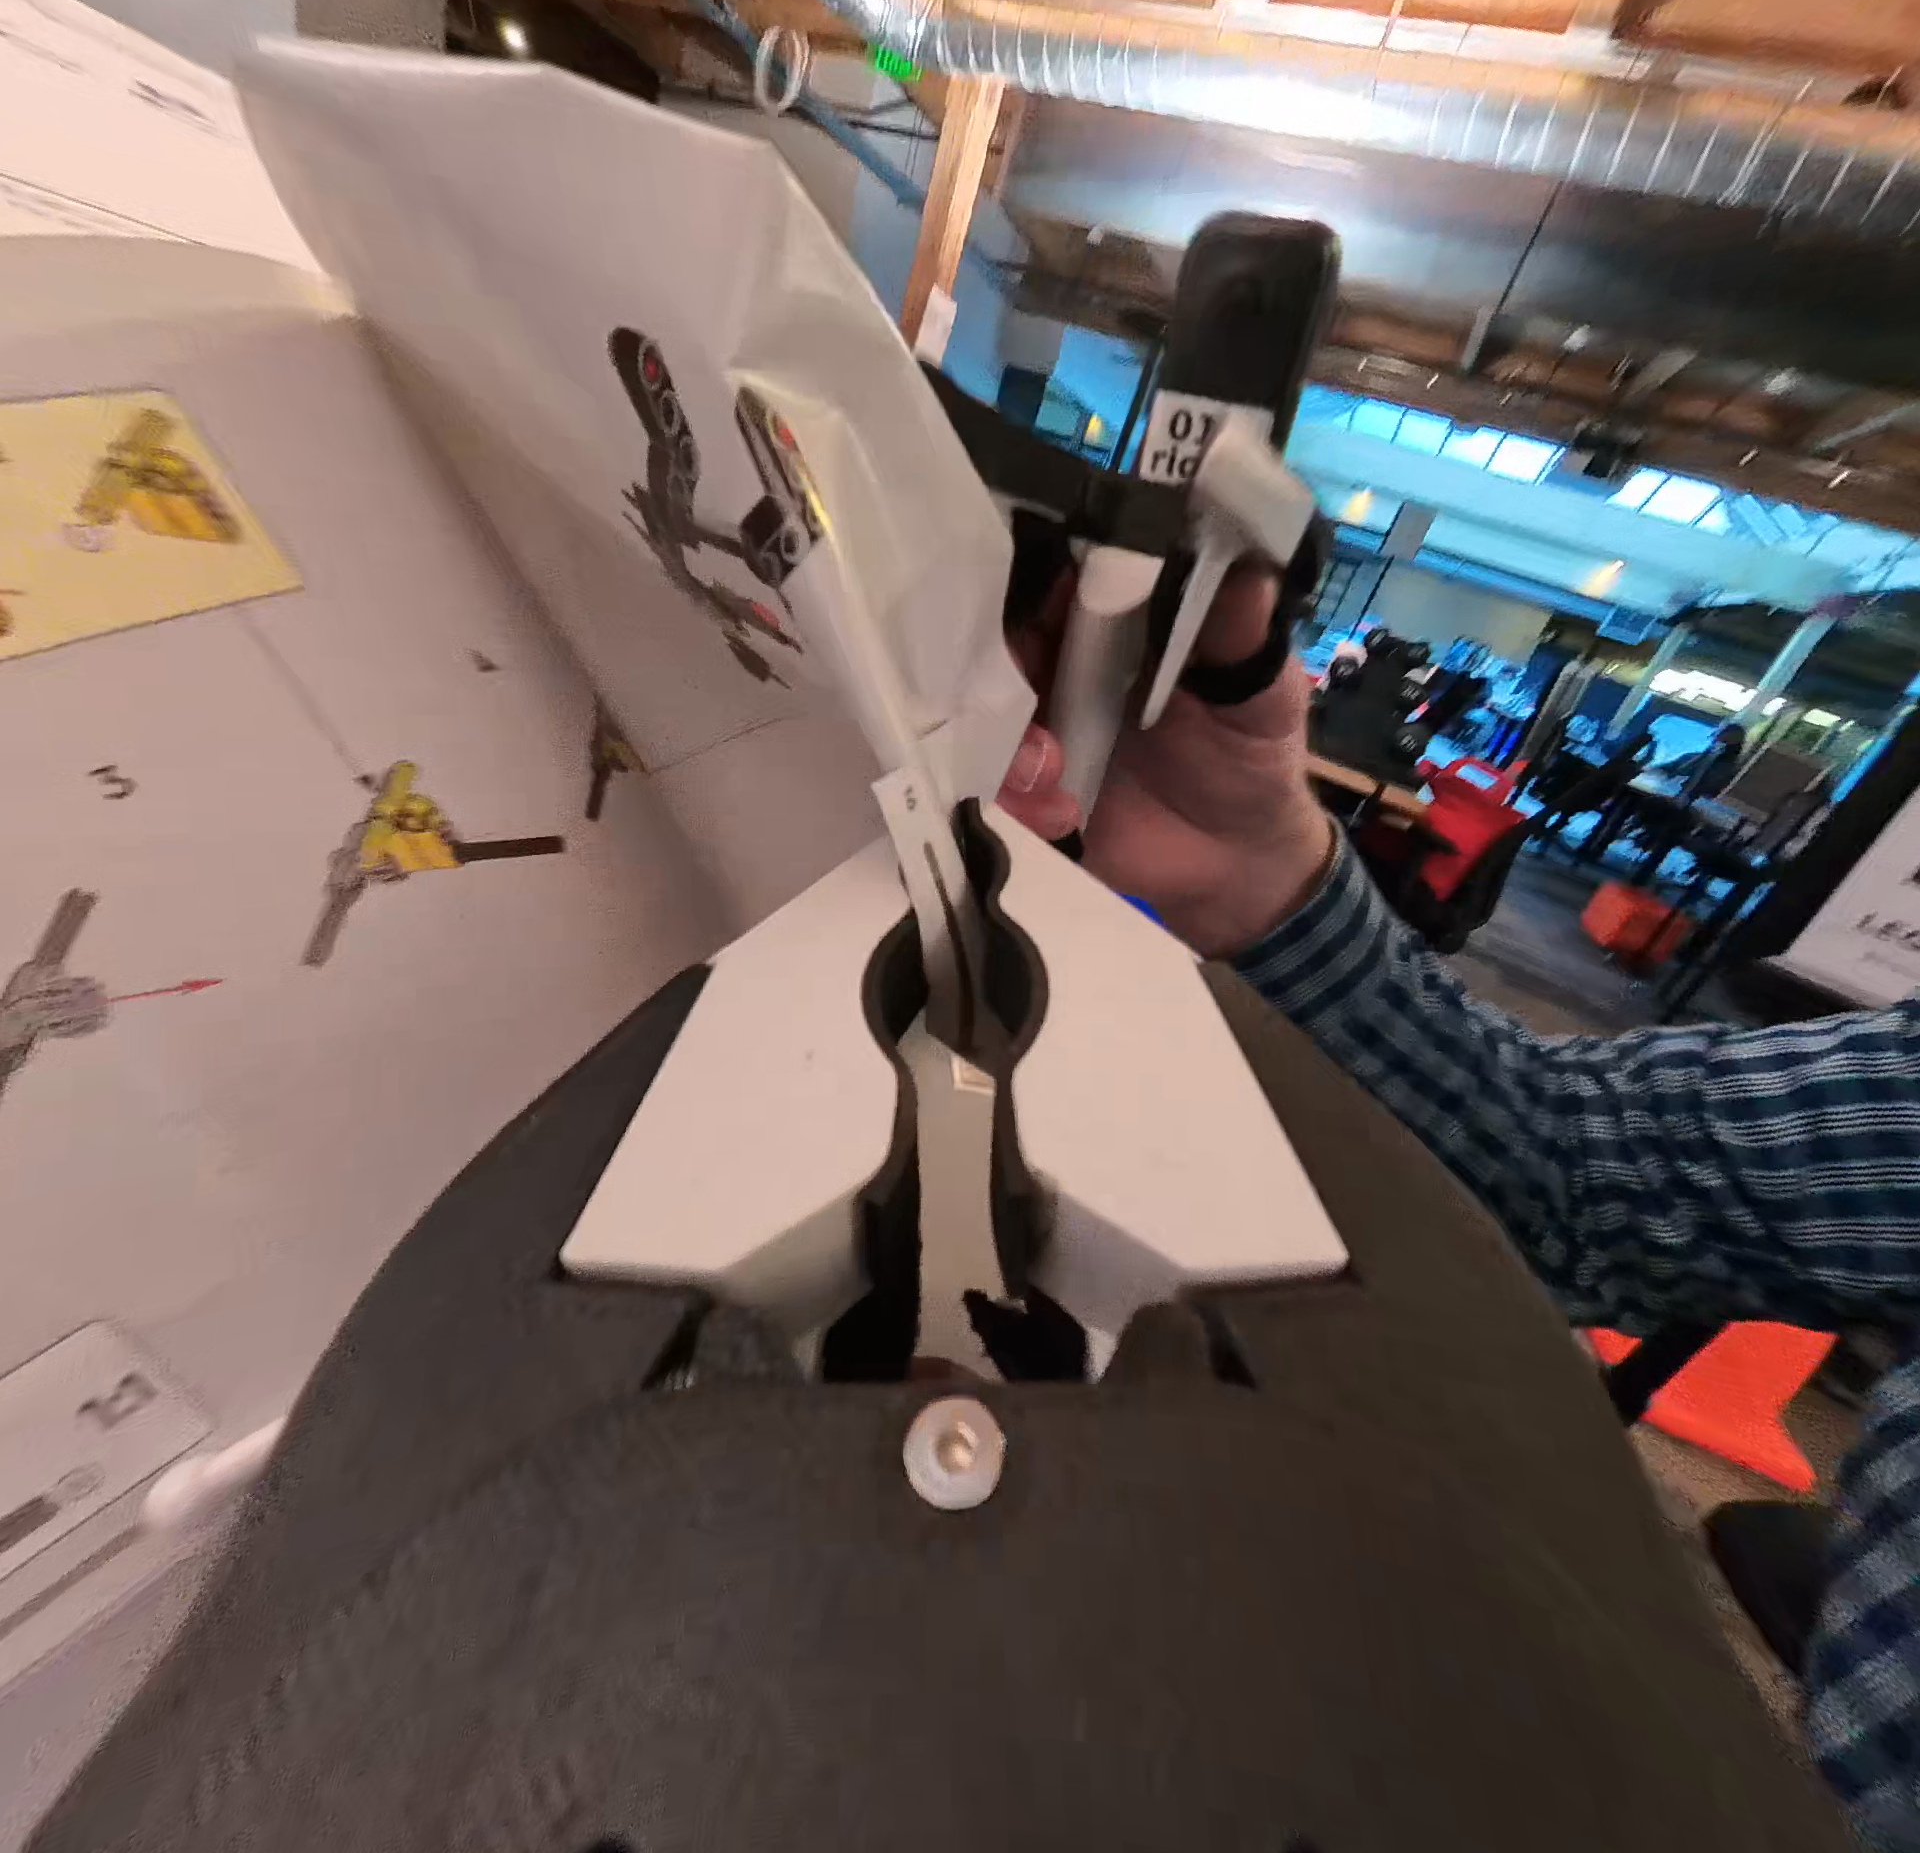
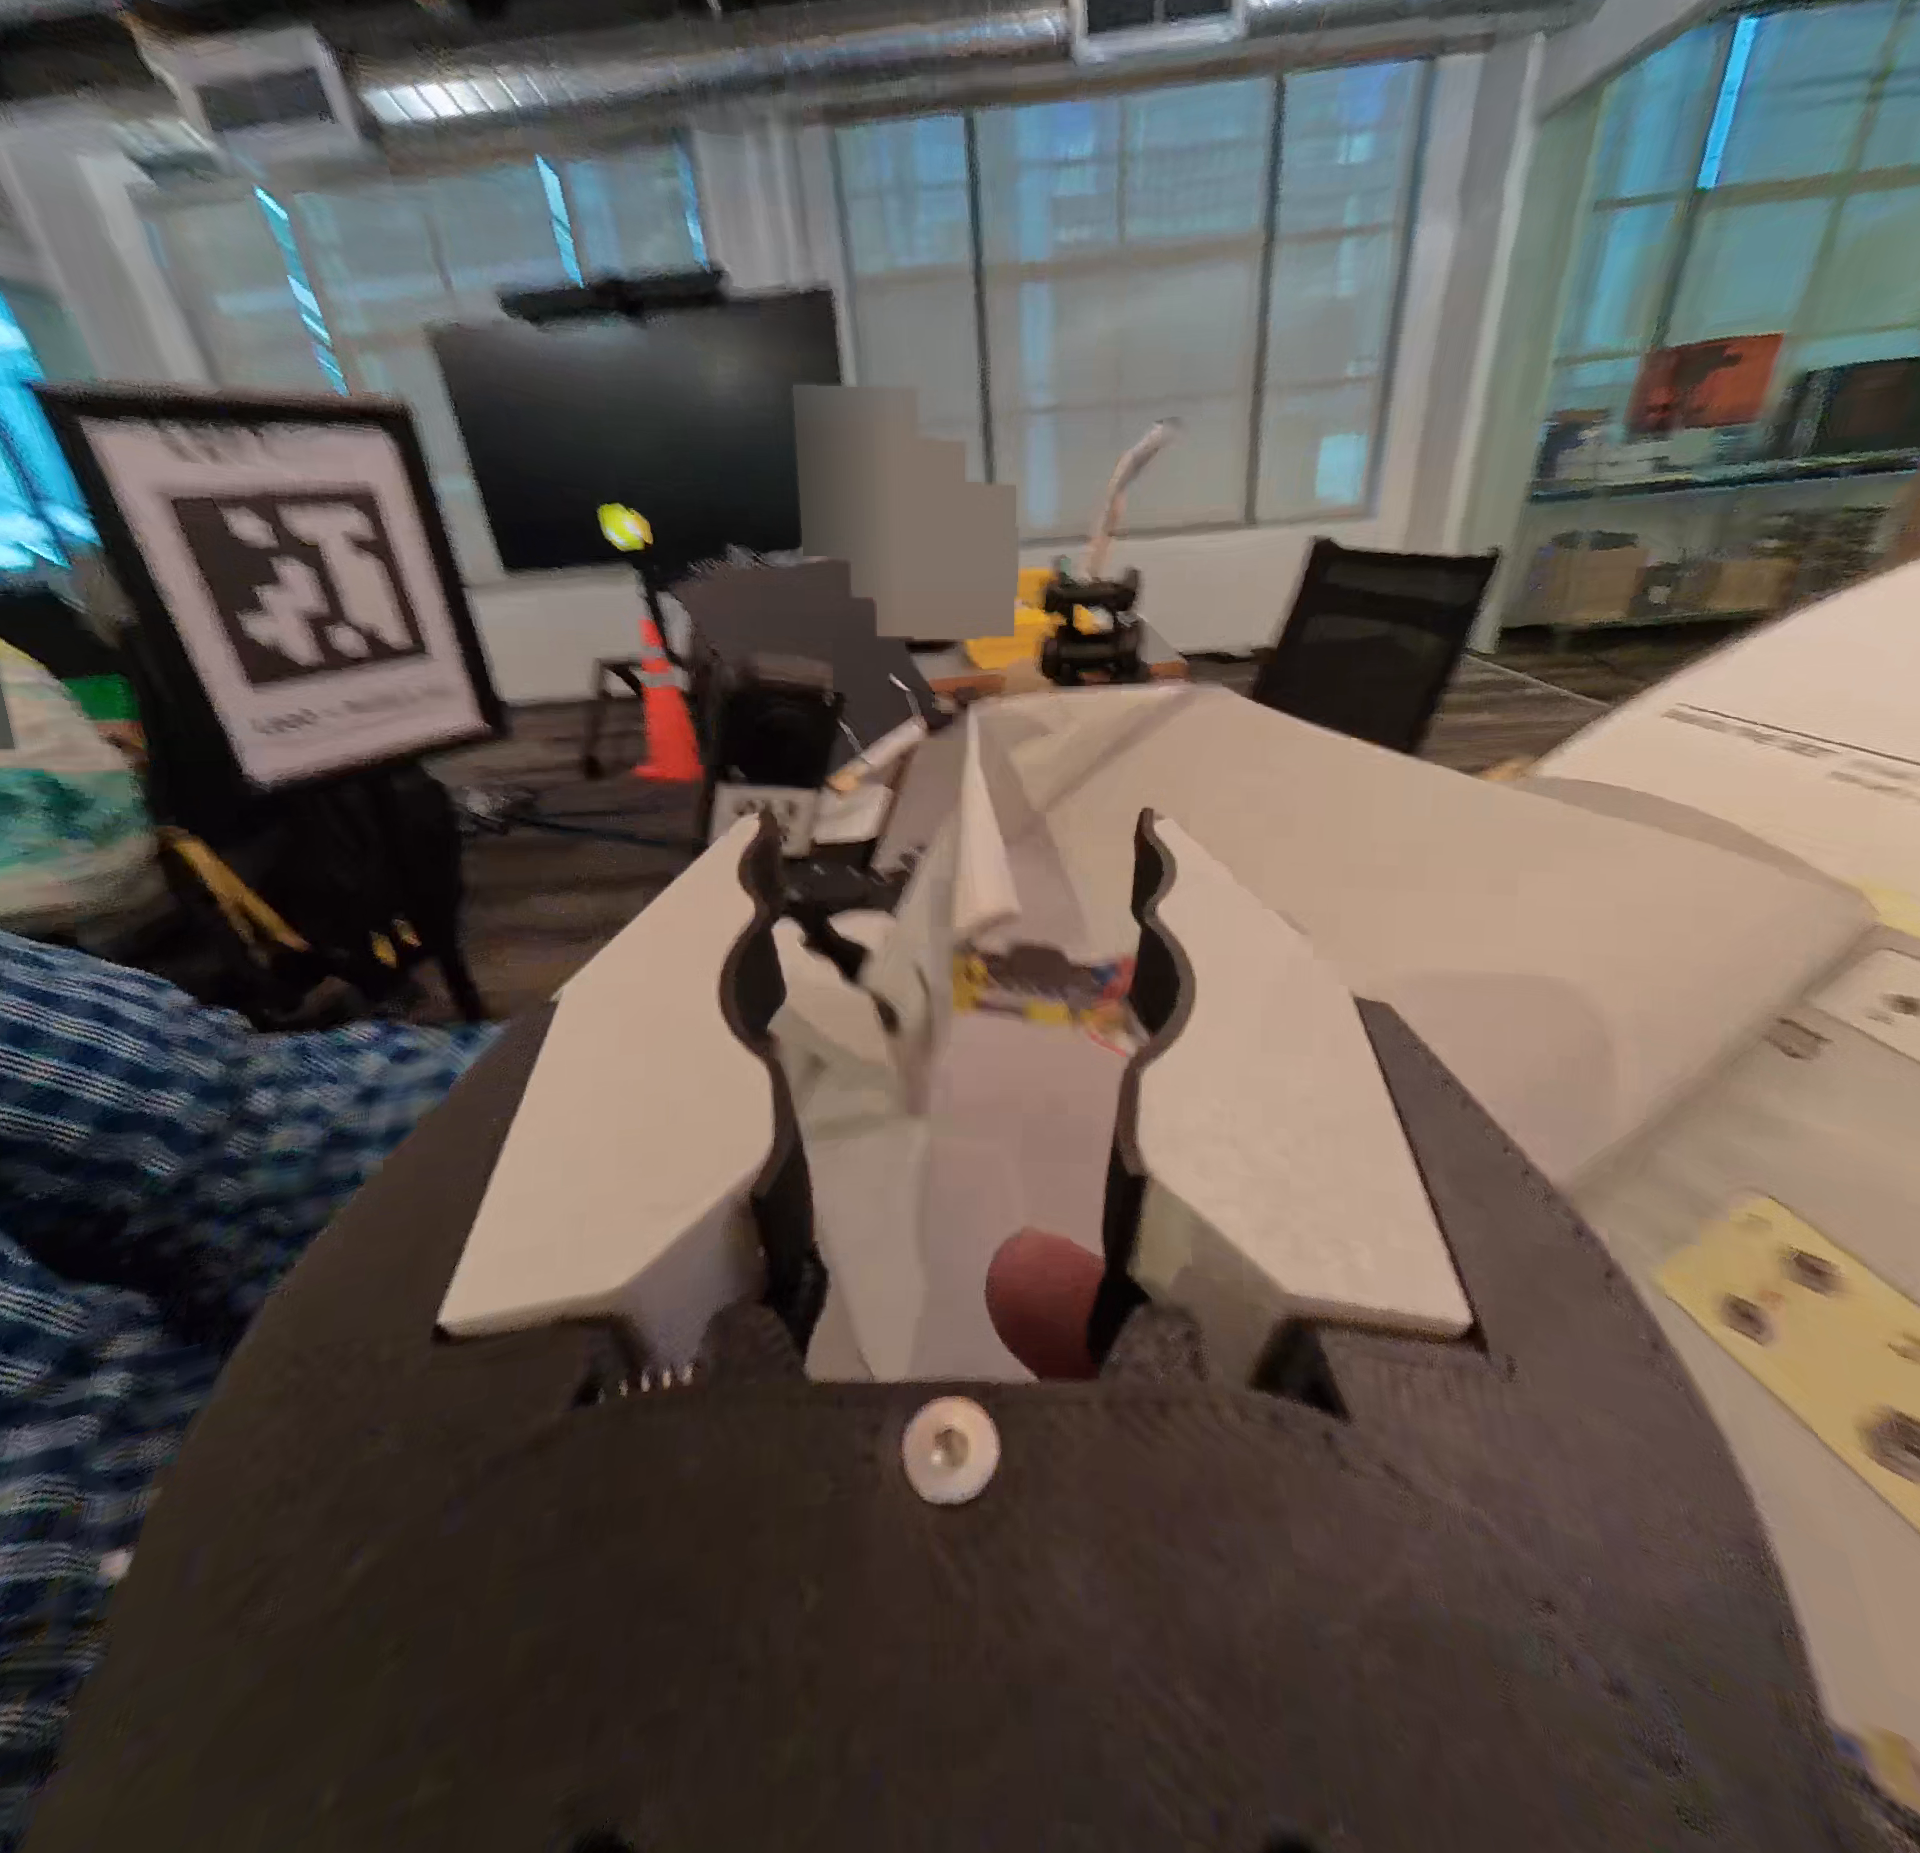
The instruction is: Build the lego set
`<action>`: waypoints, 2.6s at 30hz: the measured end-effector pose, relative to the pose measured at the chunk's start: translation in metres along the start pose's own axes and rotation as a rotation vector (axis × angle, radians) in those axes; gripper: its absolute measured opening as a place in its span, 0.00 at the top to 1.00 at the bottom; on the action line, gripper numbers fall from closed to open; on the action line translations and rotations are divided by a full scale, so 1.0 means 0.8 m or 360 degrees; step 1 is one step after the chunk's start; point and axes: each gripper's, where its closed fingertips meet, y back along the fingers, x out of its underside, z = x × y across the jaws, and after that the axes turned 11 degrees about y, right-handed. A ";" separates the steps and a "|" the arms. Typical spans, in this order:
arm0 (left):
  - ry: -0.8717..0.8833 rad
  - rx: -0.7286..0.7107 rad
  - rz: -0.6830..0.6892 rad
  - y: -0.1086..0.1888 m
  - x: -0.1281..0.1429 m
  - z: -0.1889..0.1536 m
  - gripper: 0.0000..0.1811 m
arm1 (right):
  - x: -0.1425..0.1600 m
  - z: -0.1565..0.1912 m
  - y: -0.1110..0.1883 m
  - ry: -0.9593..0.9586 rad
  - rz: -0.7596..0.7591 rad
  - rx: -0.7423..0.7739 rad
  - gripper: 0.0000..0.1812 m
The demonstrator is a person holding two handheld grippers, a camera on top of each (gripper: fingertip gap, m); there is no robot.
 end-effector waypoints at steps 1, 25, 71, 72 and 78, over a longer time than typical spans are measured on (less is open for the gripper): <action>0.0028 0.0020 -0.0035 0.010 -0.006 0.004 1.00 | 0.011 -0.007 0.003 0.0080 0.0104 0.0064 0.65; 0.0258 -0.0373 -0.0092 0.129 -0.014 0.162 1.00 | 0.168 -0.057 -0.053 0.0818 0.1062 0.0408 0.80; 0.0096 -0.0656 -0.0222 0.112 -0.105 0.277 1.00 | 0.179 -0.064 -0.031 0.0997 0.1229 0.0511 0.79; 0.0121 -0.0646 -0.0226 0.110 -0.106 0.279 1.00 | 0.179 -0.064 -0.031 0.0995 0.1227 0.0509 0.80; 0.0313 -0.0703 -0.0285 0.114 -0.101 0.308 0.99 | 0.183 -0.068 -0.031 0.0970 0.1203 0.0501 0.84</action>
